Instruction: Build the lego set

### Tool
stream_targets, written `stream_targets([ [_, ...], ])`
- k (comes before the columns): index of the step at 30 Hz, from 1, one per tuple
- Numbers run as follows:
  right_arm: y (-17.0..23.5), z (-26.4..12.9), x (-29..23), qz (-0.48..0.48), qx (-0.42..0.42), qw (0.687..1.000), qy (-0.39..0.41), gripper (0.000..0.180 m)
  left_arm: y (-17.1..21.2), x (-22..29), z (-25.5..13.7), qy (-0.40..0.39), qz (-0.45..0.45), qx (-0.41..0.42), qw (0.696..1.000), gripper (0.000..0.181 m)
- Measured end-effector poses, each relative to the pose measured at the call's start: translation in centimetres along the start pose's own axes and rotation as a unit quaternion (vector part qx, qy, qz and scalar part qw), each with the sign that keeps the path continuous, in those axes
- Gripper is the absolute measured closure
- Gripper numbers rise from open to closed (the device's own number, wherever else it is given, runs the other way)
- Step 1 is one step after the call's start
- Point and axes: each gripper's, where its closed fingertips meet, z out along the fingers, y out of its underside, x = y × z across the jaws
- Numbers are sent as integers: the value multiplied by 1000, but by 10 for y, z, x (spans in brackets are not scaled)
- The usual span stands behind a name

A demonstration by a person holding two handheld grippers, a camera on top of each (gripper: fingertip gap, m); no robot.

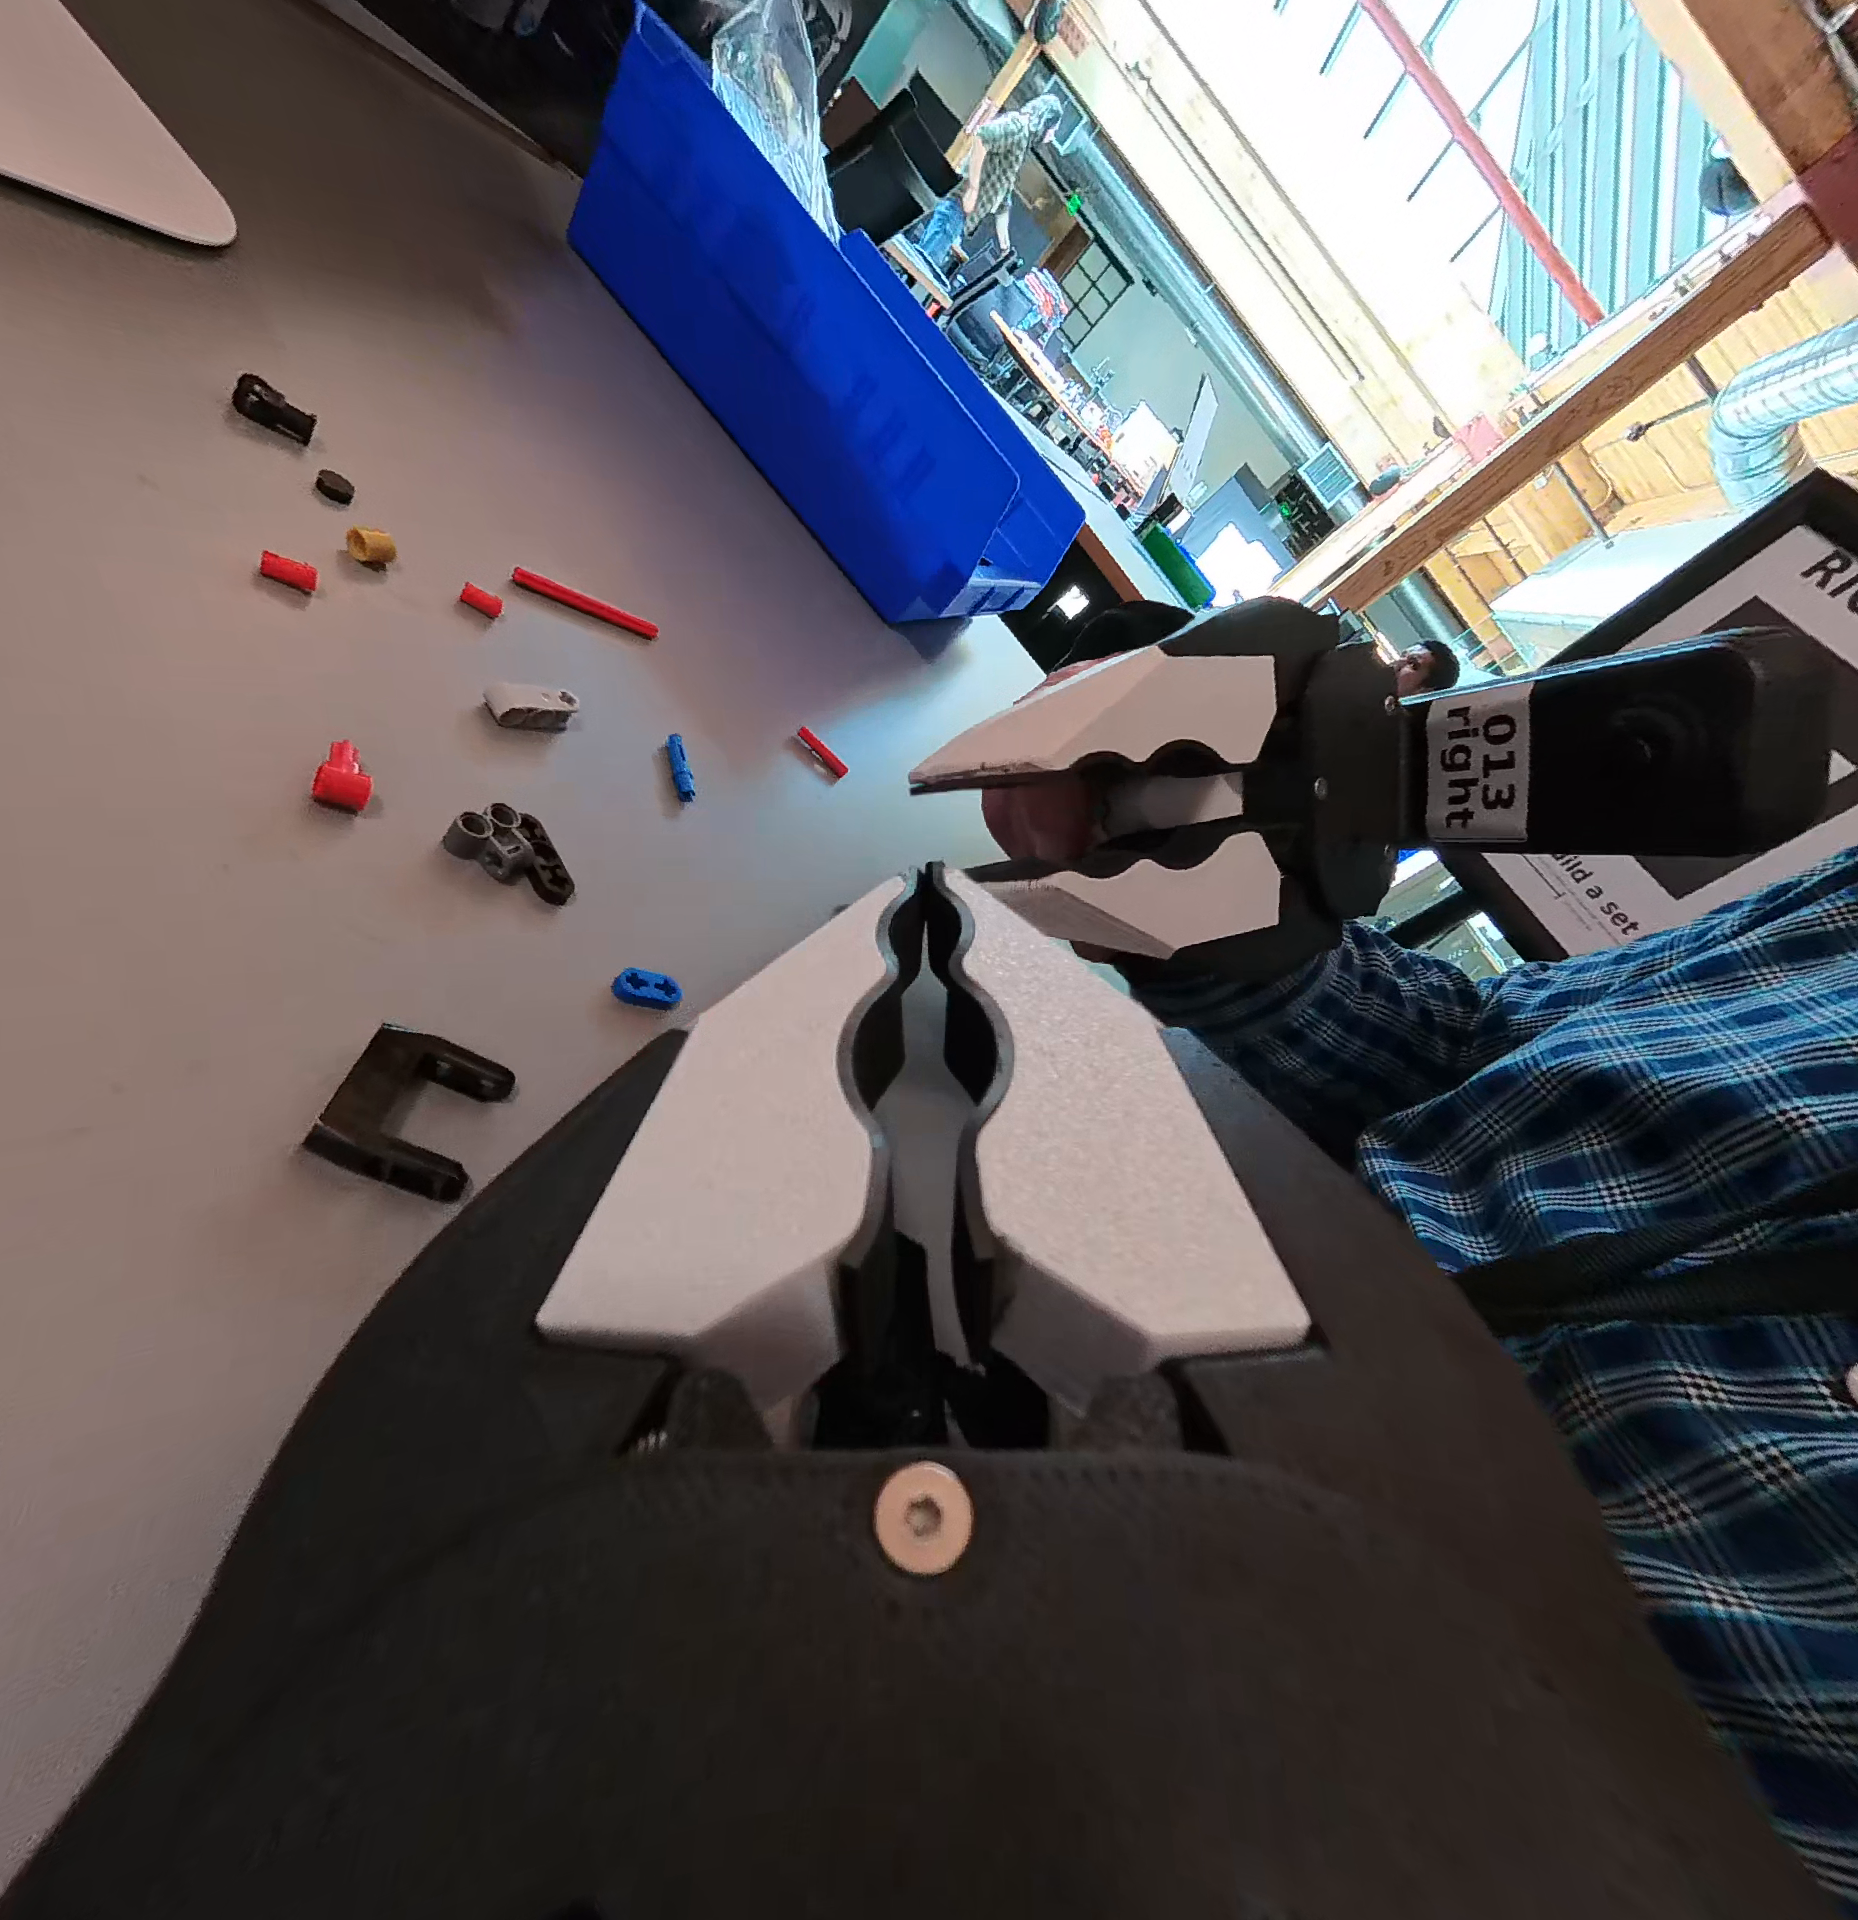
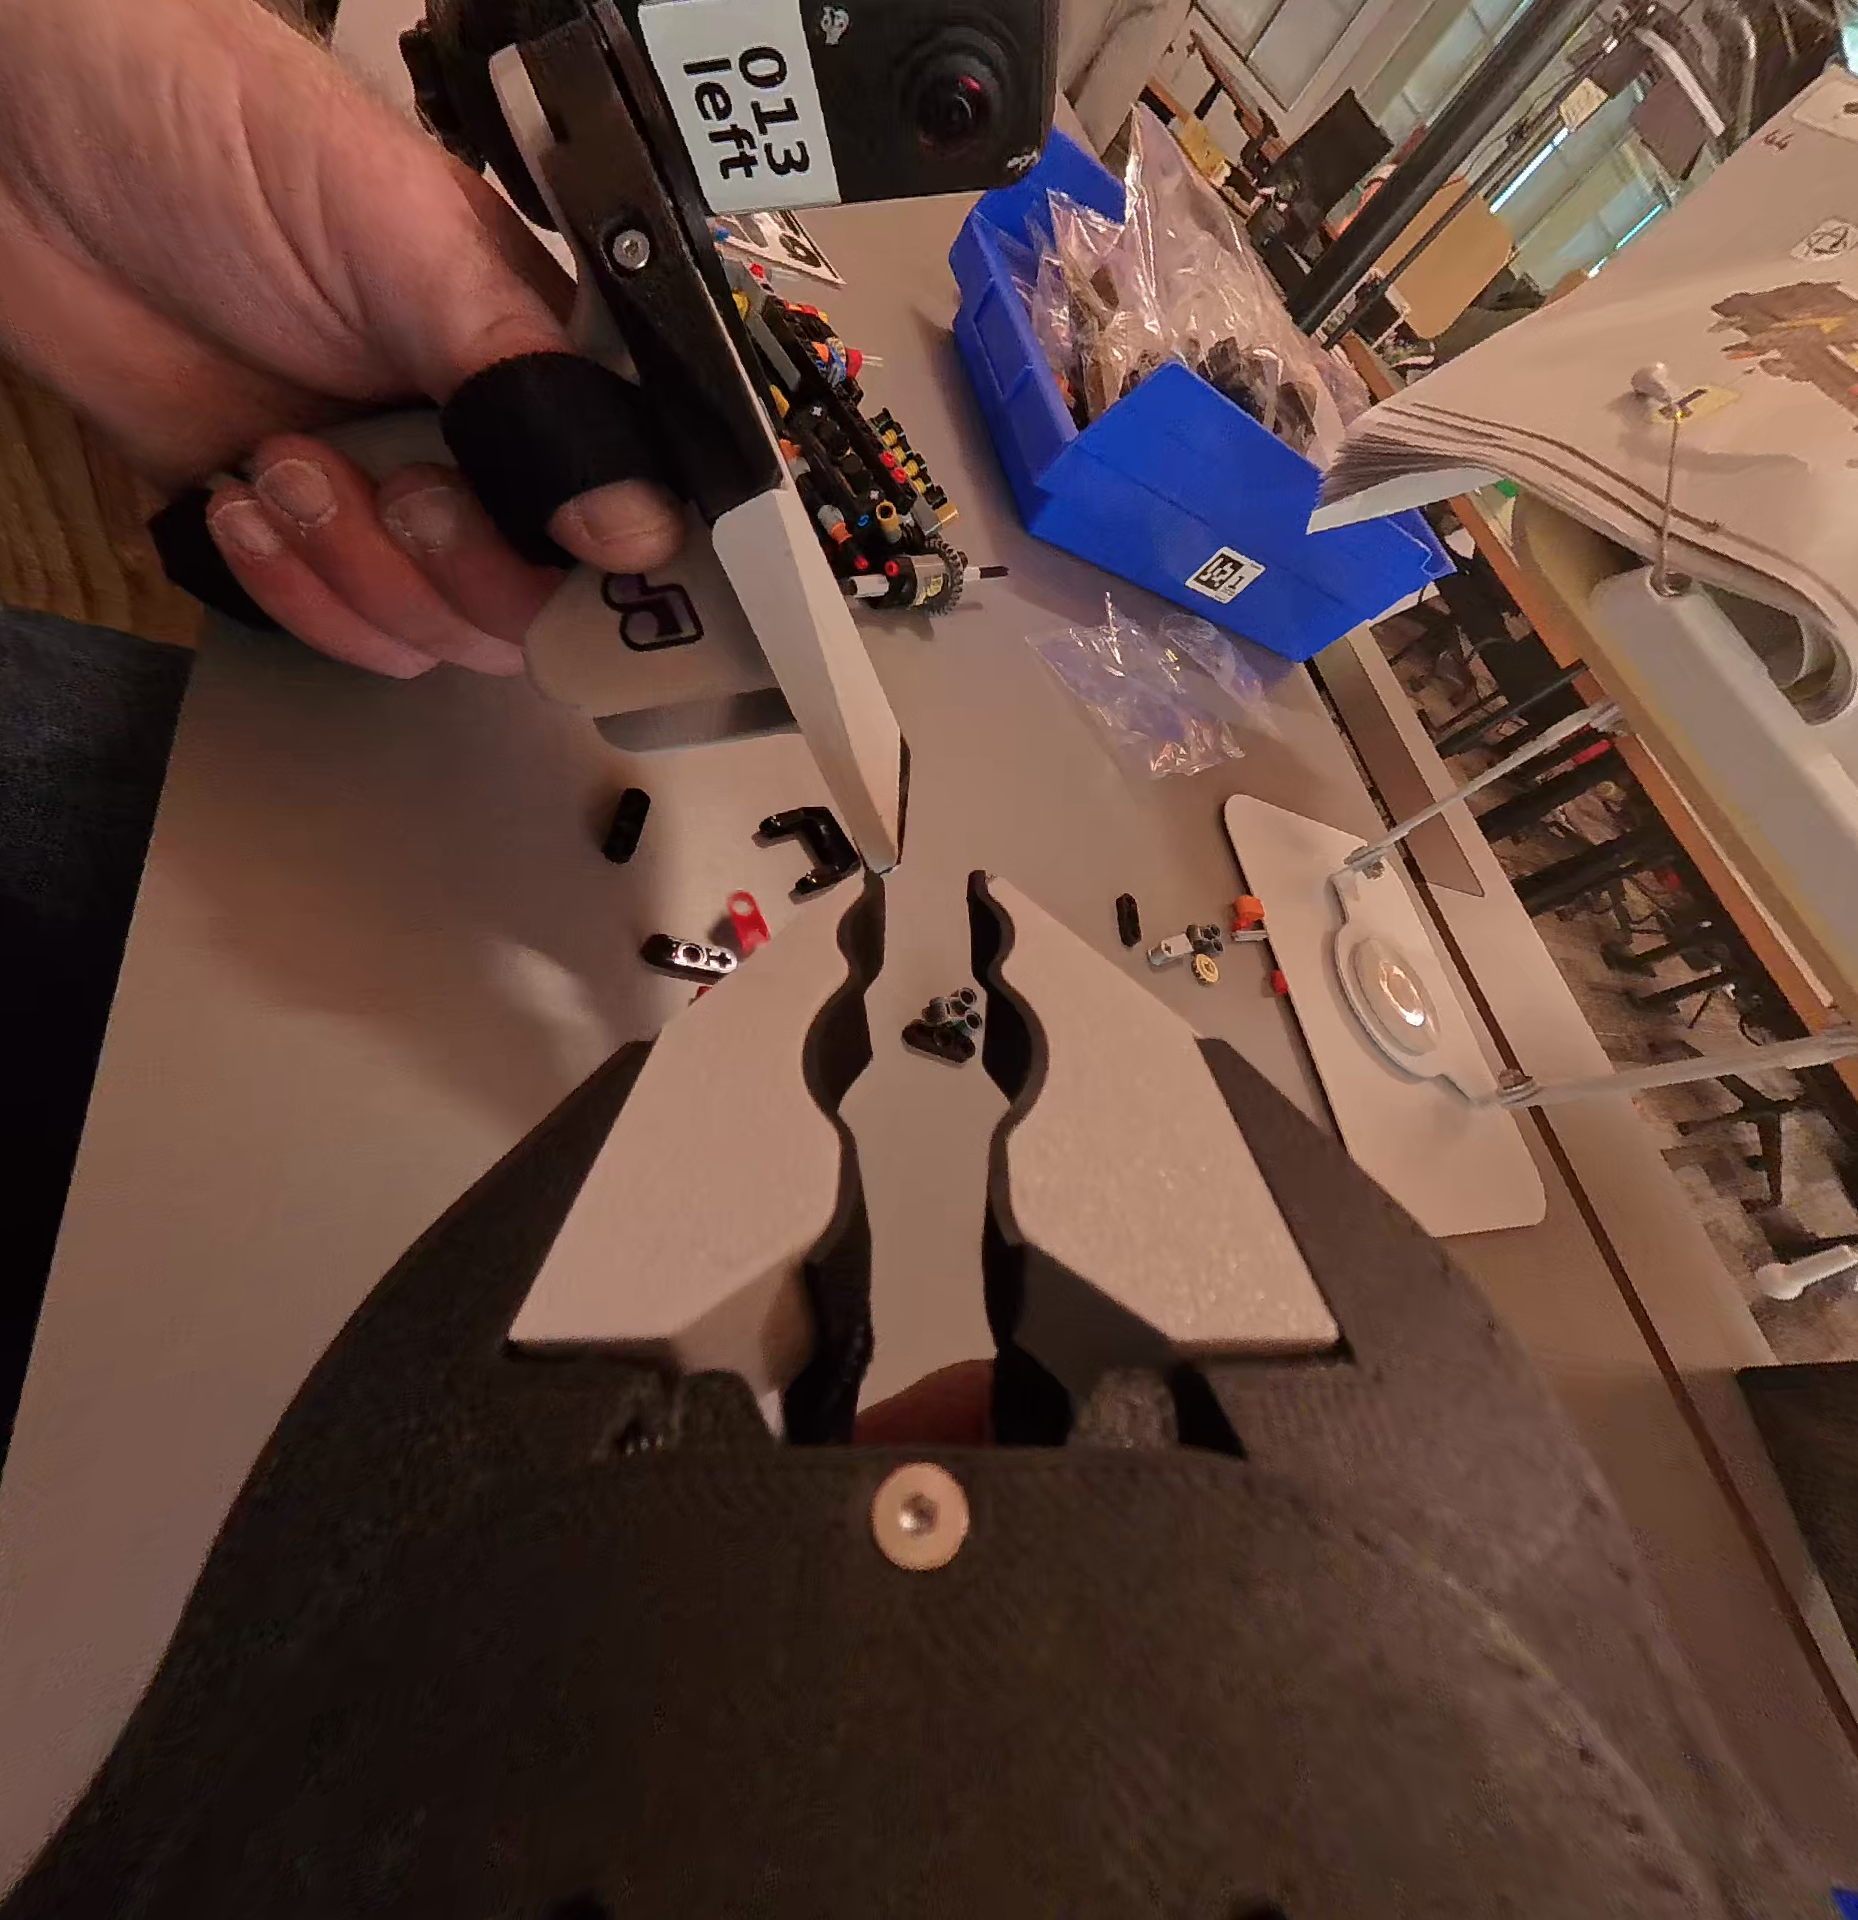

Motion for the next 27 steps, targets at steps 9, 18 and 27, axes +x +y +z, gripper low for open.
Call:
stream_targets([
  [9,20,-4,11,33,-22,999,1,167,0,-13,3,-40,2,-4,999,181],
  [18,48,-49,43,139,-45,989,-22,163,-4,-20,-1,-56,10,4,998,181],
  [27,105,-104,7,196,-158,962,-101,157,-3,-24,-9,-74,33,-10,997,181],
])
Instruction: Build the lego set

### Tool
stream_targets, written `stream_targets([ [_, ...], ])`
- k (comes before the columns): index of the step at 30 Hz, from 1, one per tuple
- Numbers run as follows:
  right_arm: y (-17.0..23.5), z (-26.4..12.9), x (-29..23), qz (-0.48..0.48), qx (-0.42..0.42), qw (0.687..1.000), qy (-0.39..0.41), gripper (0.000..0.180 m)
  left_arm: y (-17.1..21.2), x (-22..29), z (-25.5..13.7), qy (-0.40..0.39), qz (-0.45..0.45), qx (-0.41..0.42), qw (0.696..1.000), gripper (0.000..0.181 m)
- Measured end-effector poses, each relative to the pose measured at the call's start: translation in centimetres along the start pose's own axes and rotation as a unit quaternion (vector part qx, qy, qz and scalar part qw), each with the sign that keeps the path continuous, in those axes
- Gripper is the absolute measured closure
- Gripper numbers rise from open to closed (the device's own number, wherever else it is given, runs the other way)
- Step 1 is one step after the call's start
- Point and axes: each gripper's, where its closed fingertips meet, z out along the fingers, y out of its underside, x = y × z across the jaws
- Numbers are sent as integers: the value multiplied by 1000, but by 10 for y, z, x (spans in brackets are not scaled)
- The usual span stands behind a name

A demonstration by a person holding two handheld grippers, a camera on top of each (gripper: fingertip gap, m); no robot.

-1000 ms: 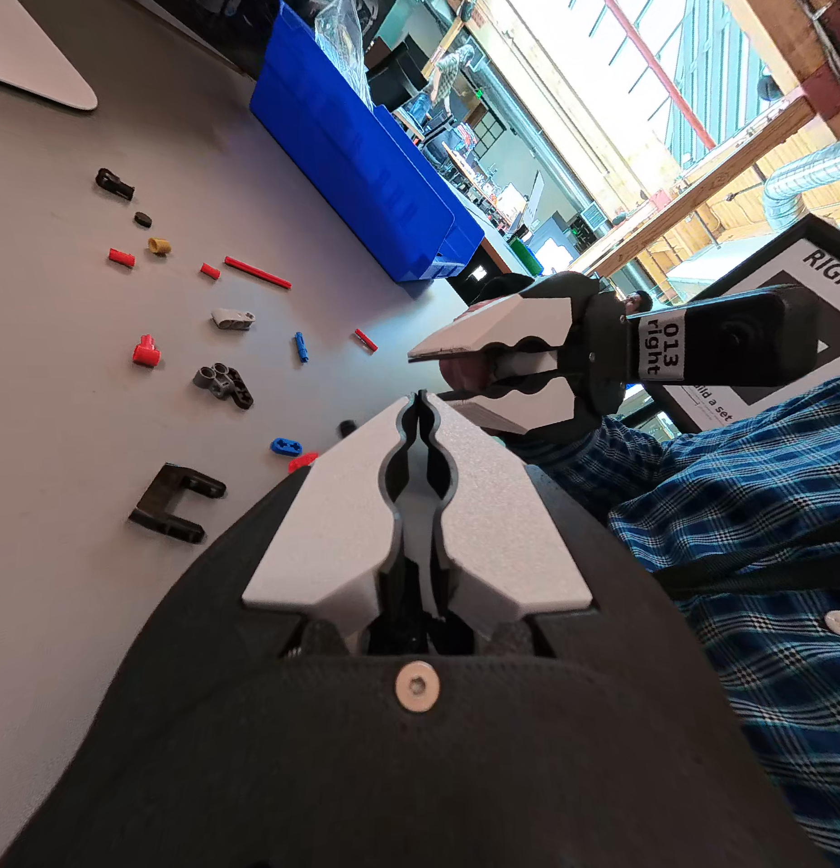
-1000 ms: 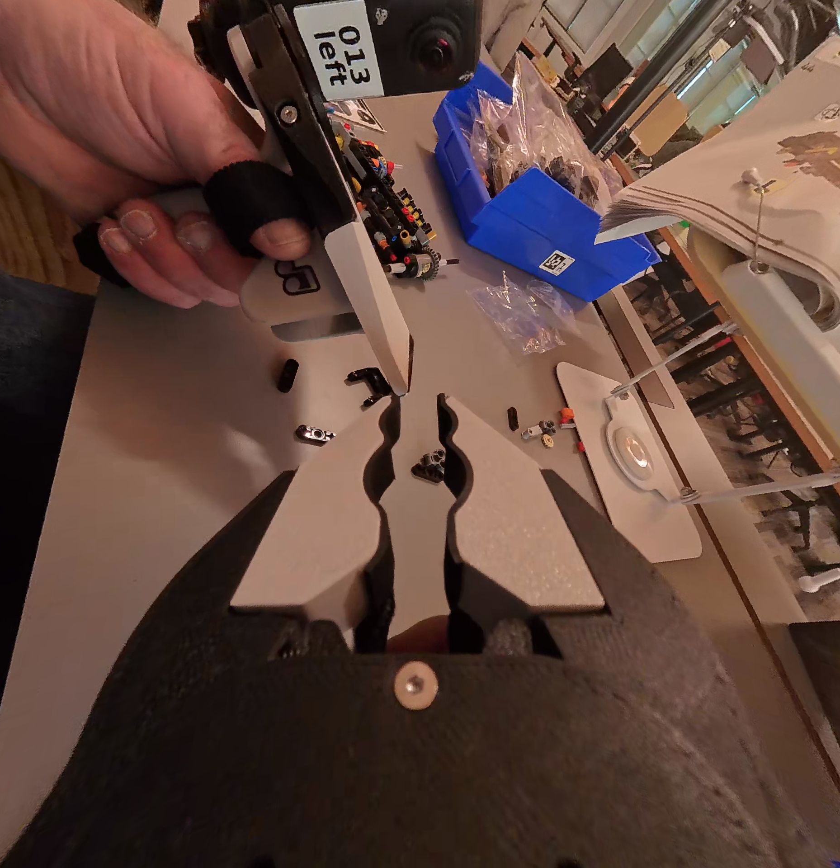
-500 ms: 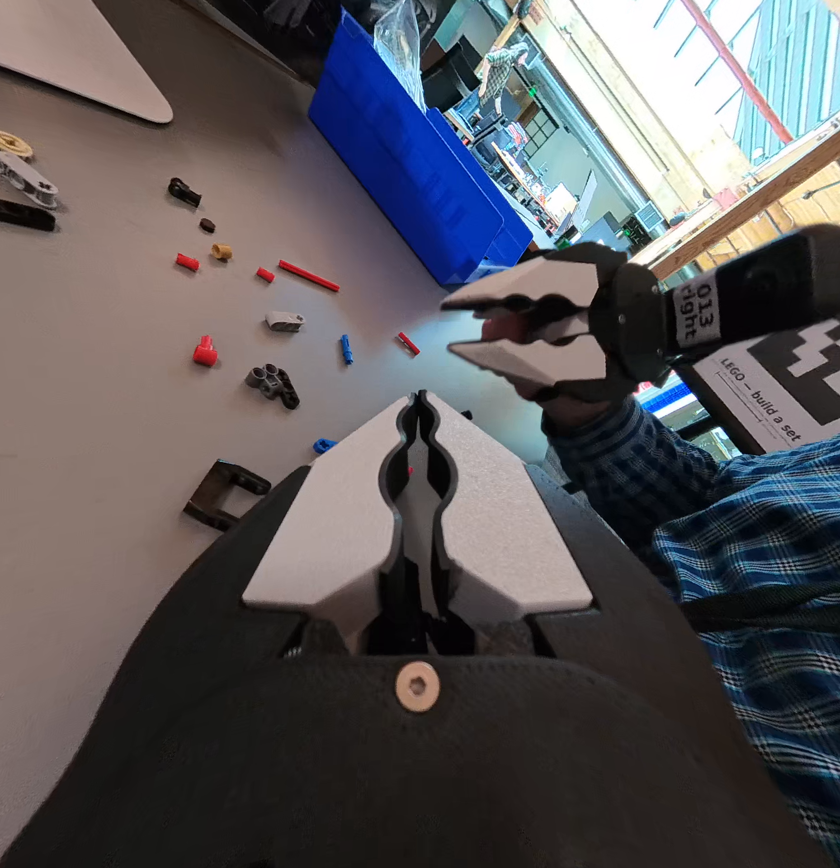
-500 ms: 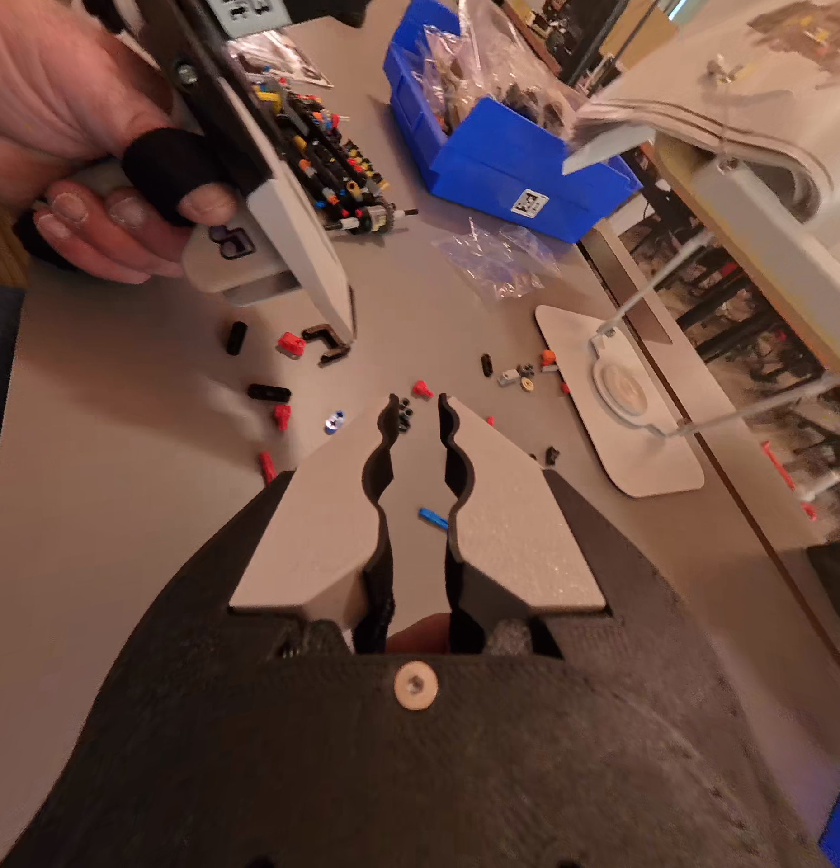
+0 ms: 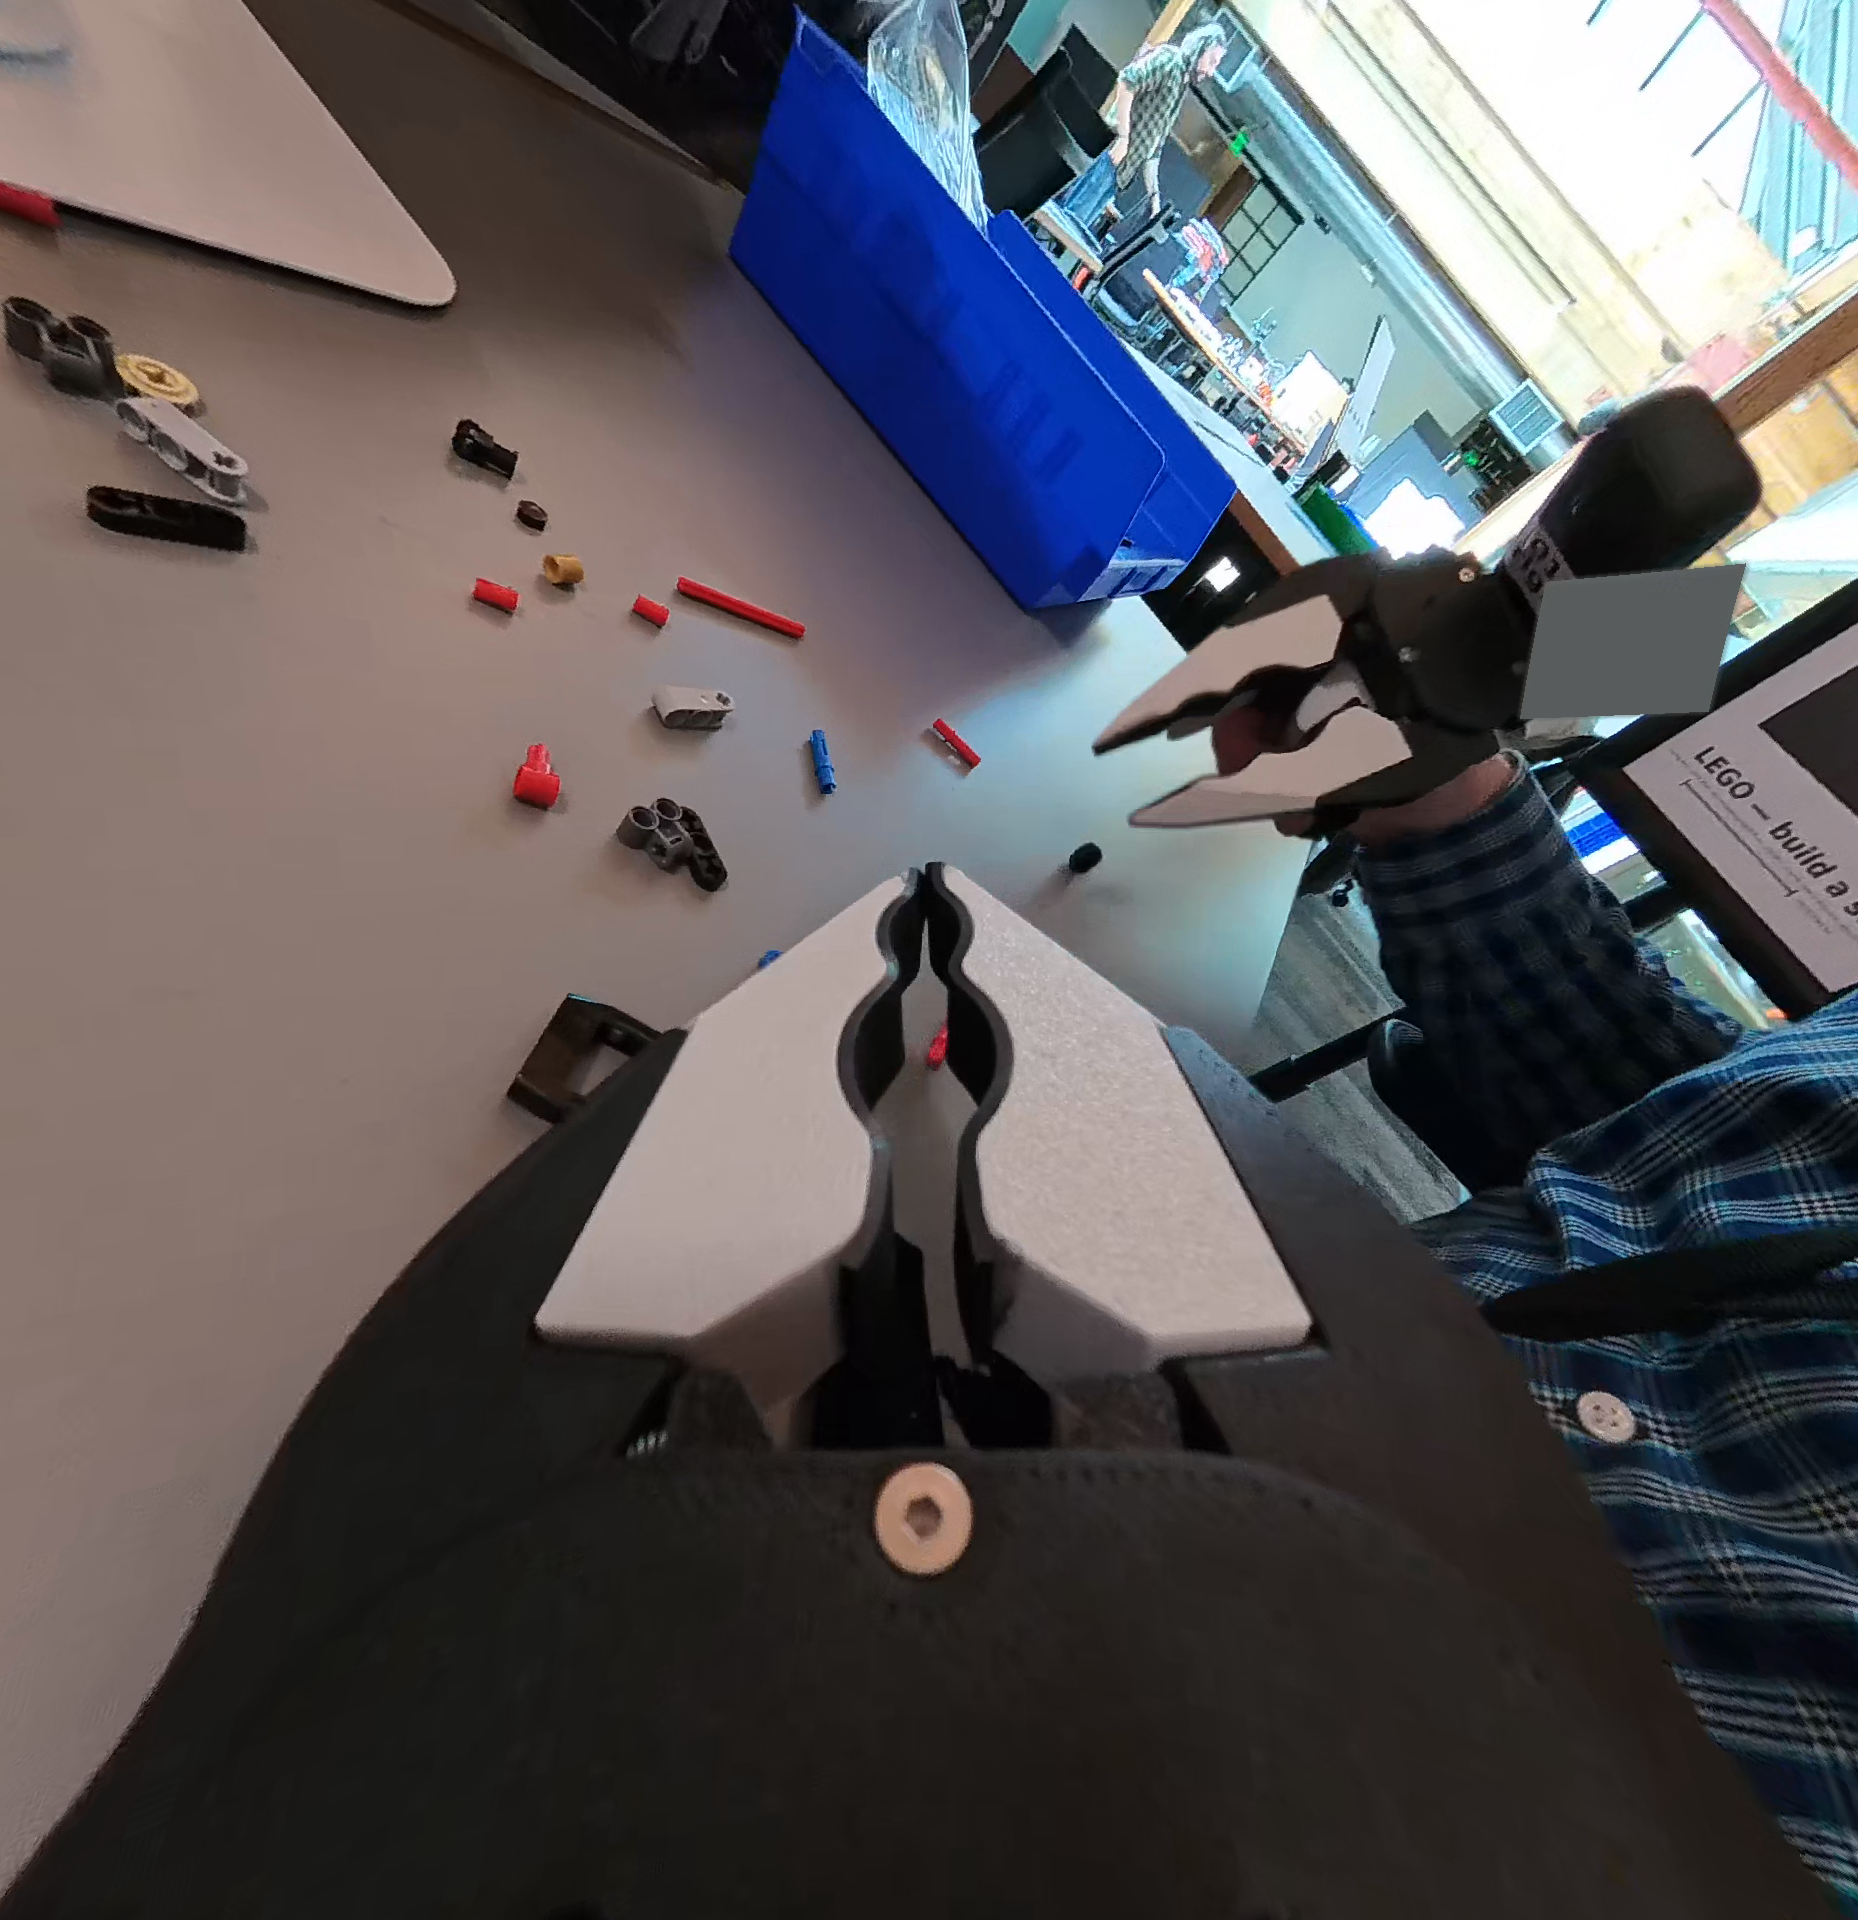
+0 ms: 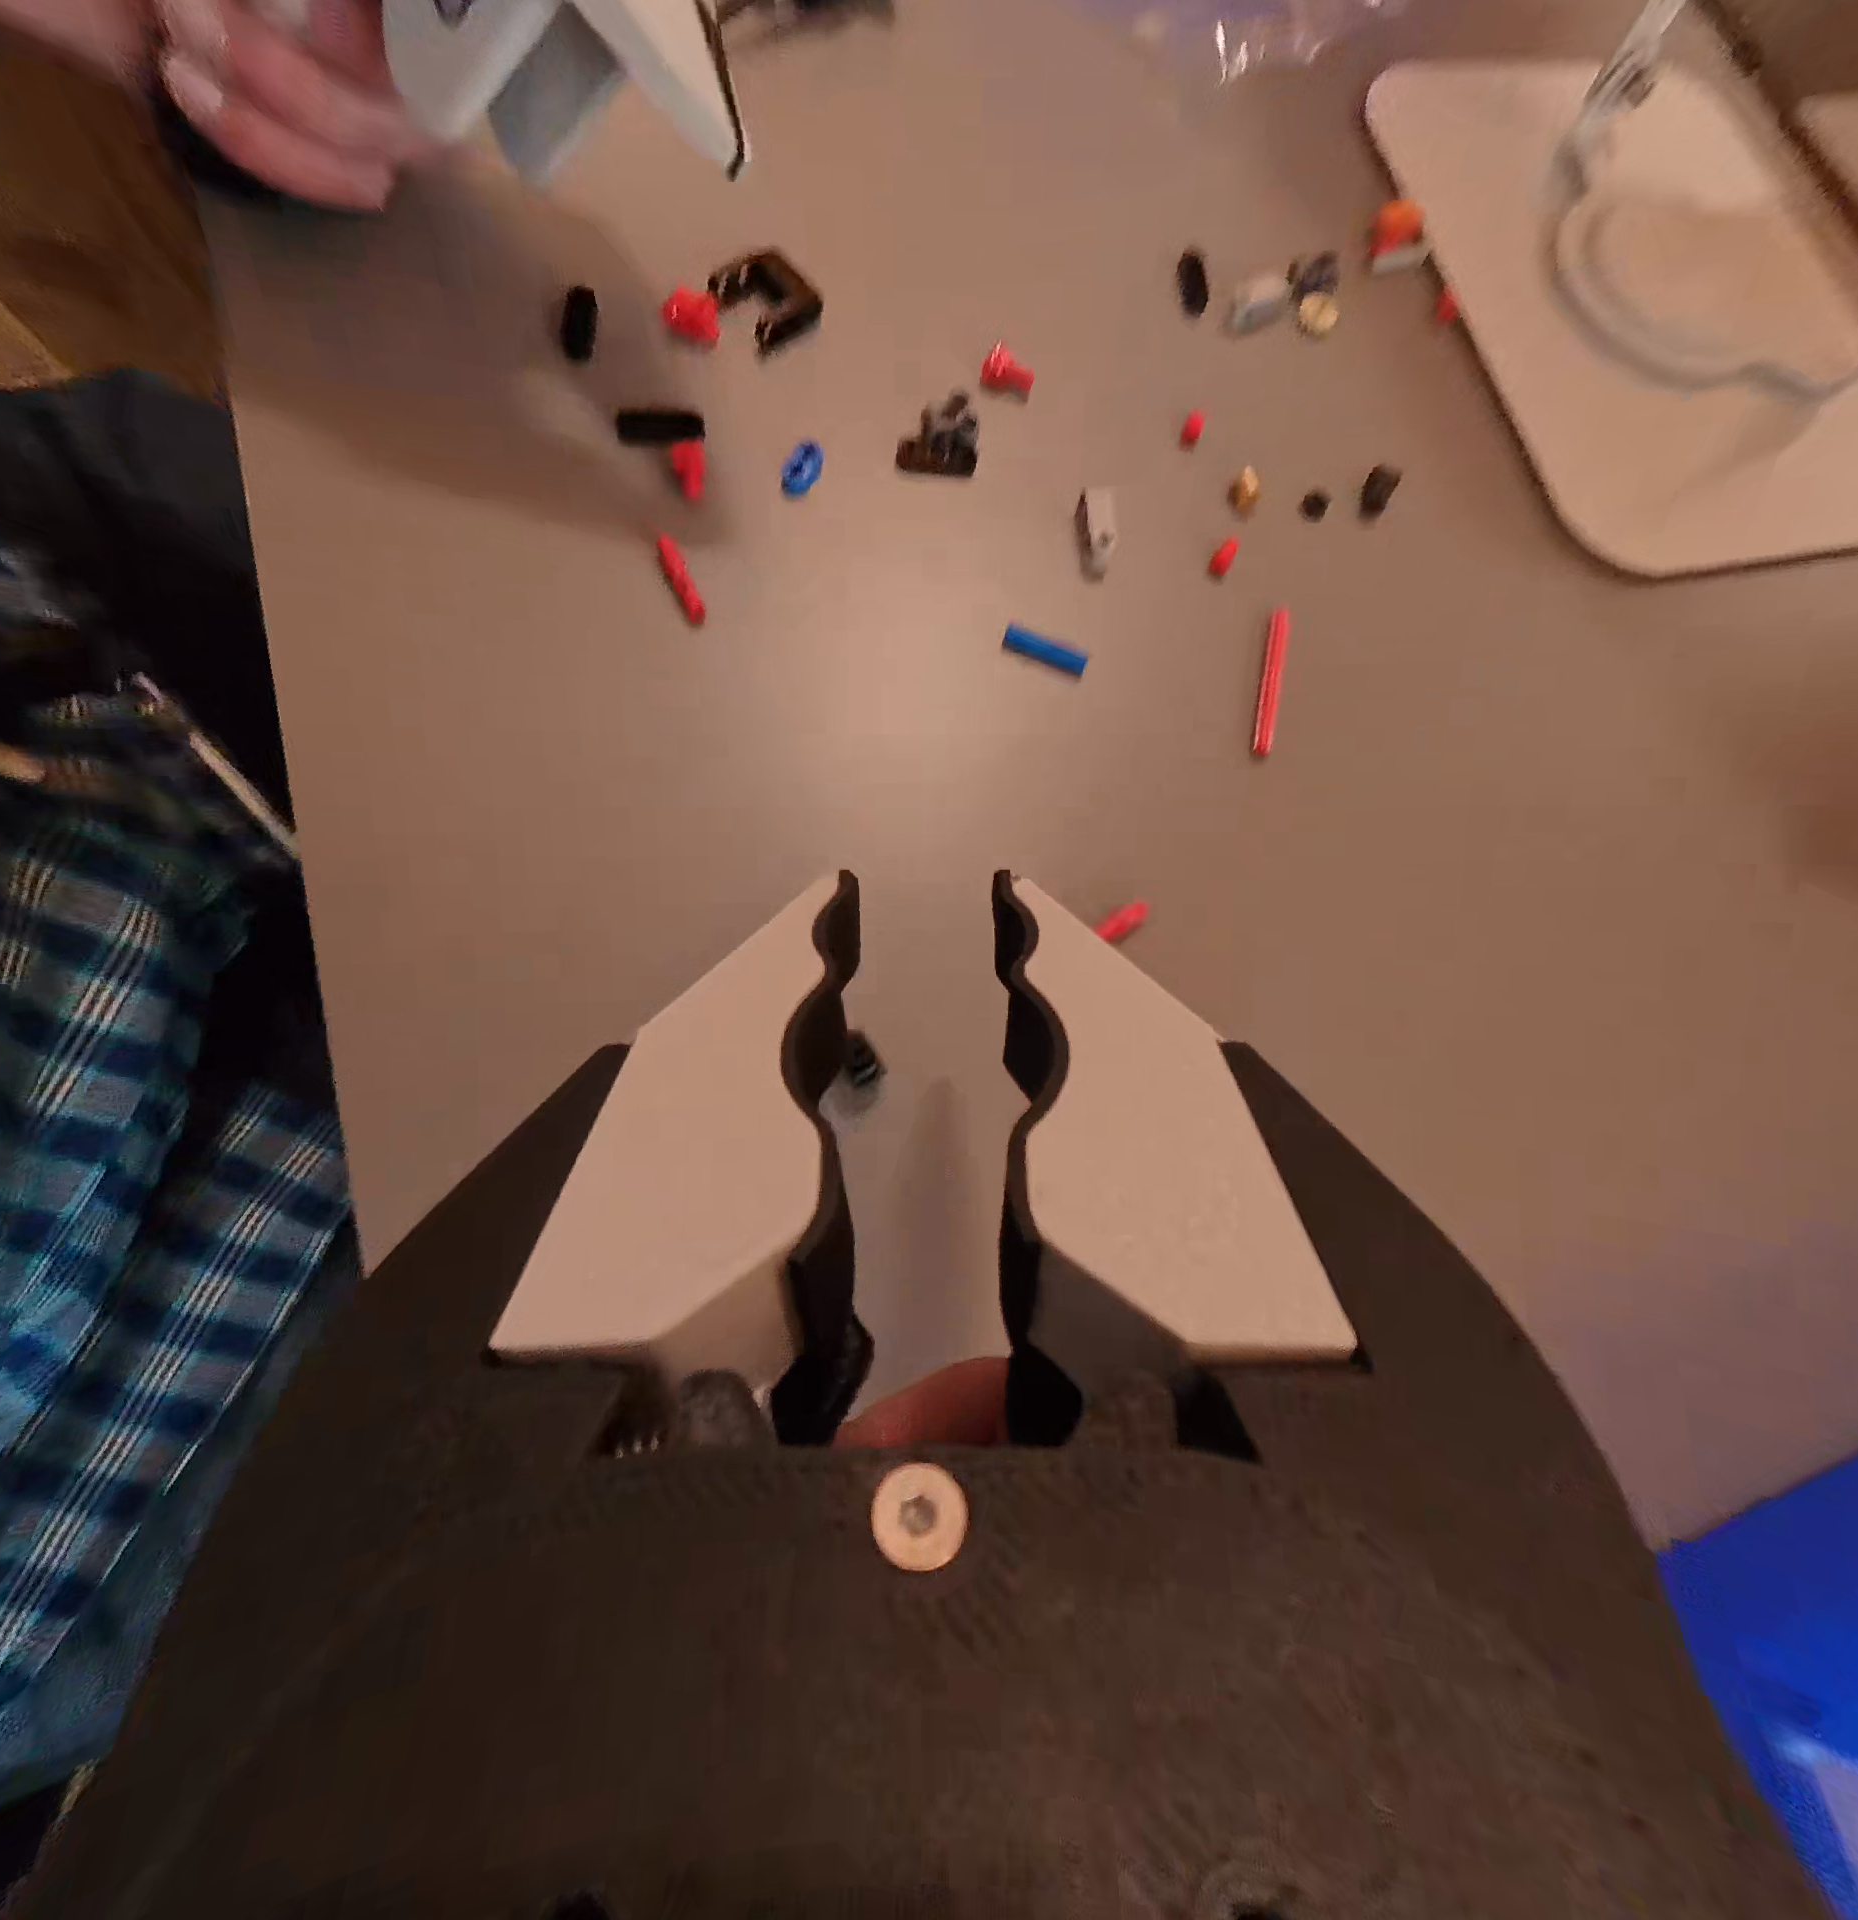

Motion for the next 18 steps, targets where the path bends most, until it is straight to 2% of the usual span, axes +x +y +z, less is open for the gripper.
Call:
stream_targets([
  [5,41,0,-10,-10,-76,997,-12,159,-5,-2,-8,-14,20,0,1000,181],
  [7,49,5,-8,-16,-87,996,1,165,-6,-3,-10,-24,30,-3,999,181],
  [8,49,6,-8,-14,-82,997,-1,170,-6,-4,-11,-29,34,-4,999,181],
  [14,44,10,-5,-11,-70,998,1,172,-3,-13,-20,-56,46,-8,997,181],
  [18,17,25,-11,-10,-36,999,-15,172,0,-25,-27,-96,70,-23,993,181],
])
